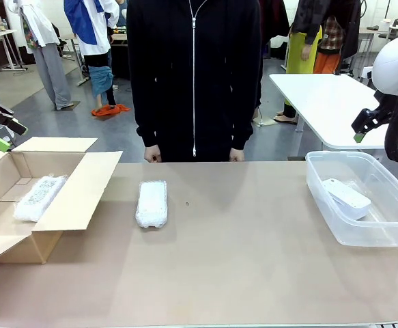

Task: Separate and place wrapped and unwrapped clocks.
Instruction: Pick up the Digital clock indicated by the person.

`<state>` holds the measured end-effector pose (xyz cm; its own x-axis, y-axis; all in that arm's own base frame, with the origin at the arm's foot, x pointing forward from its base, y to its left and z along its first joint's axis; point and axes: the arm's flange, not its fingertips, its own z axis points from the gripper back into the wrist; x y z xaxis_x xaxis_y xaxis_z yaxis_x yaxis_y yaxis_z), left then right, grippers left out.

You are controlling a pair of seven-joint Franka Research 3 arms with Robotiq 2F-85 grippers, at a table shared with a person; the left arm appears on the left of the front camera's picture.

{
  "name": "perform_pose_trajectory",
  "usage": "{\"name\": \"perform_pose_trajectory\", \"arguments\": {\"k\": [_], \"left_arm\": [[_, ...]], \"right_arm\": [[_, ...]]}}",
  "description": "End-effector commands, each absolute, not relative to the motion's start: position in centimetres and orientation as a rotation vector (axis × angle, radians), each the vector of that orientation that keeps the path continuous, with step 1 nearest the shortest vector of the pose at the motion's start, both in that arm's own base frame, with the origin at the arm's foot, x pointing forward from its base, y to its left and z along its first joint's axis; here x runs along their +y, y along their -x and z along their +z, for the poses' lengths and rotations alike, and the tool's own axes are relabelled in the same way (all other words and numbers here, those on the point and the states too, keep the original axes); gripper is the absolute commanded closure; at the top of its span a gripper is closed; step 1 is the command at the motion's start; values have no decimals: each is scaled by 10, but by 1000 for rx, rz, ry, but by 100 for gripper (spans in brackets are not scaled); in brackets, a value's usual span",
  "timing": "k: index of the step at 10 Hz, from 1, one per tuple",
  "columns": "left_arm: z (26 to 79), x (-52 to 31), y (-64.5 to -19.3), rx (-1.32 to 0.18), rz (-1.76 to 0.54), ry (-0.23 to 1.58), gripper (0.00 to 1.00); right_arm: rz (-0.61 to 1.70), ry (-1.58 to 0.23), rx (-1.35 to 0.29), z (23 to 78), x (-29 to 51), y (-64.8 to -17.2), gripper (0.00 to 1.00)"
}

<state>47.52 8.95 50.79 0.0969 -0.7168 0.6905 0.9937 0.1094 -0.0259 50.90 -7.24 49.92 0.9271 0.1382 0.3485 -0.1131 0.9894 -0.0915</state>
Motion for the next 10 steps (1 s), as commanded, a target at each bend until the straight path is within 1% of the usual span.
{"name": "perform_pose_trajectory", "arguments": {"k": [1, 6, 8, 10], "left_arm": [[509, 90, -474, -590, -1382, 570, 0], [509, 90, -474, -590, -1382, 570, 0], [509, 90, -474, -590, -1382, 570, 0], [509, 90, -474, -590, -1382, 570, 0]], "right_arm": [[126, 71, -363, 500, -74, -509, 0], [129, 70, -362, 499, -72, -509, 0], [208, -38, -376, 522, -105, -499, 0], [379, -258, -315, 537, -139, -487, 0]]}}
